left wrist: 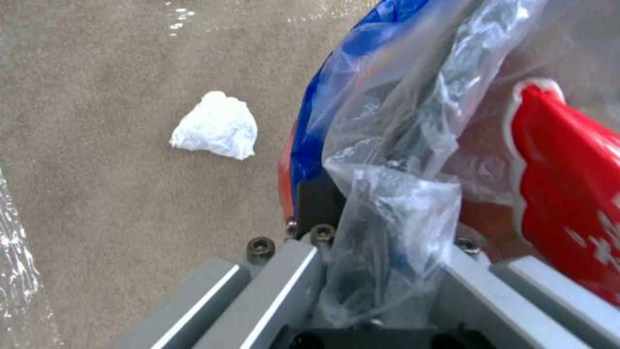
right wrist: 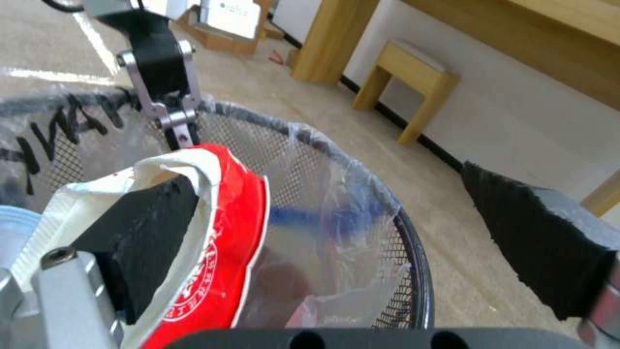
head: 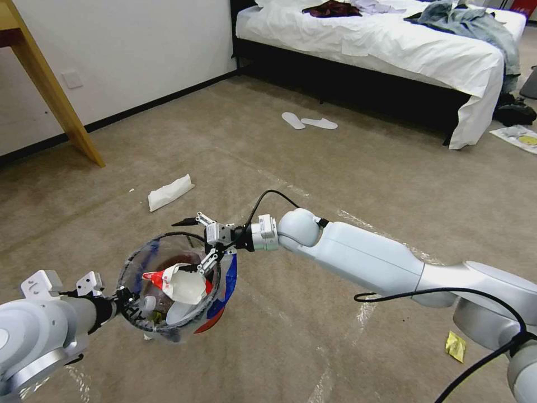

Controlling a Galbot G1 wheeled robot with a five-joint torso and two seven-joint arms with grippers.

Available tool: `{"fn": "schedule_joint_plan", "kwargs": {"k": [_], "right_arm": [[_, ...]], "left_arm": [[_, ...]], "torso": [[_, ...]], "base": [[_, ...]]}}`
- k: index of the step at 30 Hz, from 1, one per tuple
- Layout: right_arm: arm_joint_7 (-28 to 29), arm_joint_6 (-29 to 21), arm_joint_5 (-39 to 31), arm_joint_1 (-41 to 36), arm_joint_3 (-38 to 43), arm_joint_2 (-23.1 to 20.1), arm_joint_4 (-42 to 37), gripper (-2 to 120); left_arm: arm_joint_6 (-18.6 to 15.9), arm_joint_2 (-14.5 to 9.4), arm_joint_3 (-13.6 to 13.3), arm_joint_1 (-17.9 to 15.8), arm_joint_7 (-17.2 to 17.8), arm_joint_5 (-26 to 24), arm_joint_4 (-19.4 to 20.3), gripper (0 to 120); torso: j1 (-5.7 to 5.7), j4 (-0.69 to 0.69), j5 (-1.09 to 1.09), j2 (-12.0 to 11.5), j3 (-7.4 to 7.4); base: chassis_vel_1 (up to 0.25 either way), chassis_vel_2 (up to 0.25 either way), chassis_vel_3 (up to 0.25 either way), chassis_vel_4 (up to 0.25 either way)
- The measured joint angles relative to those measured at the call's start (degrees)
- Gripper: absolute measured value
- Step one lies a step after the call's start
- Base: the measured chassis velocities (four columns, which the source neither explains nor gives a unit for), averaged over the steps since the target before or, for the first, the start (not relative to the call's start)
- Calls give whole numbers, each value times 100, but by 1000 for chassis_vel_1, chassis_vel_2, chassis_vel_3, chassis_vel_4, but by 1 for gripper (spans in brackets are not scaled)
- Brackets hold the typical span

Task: Pick up the trash bin and place the garbage on the floor into it.

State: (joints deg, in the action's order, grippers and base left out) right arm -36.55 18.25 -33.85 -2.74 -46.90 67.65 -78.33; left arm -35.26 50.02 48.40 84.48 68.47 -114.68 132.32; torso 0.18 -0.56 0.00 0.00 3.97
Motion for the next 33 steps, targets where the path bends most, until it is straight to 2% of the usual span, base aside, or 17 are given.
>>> {"fn": "schedule_joint_plan", "kwargs": {"k": [13, 33], "right_arm": [[-104, 47, 154, 236, -210, 218, 356, 100], [-933, -187, 65, 1215, -674, 515, 632, 100]], "left_arm": [[-25, 53, -60, 26, -9, 70, 46, 0], [-59, 105, -69, 107, -25, 151, 130, 0]], "torso": [[0, 1, 0, 0, 0], [0, 1, -1, 0, 0]], "base": [[0, 0, 0, 0], [0, 0, 0, 0]]}}
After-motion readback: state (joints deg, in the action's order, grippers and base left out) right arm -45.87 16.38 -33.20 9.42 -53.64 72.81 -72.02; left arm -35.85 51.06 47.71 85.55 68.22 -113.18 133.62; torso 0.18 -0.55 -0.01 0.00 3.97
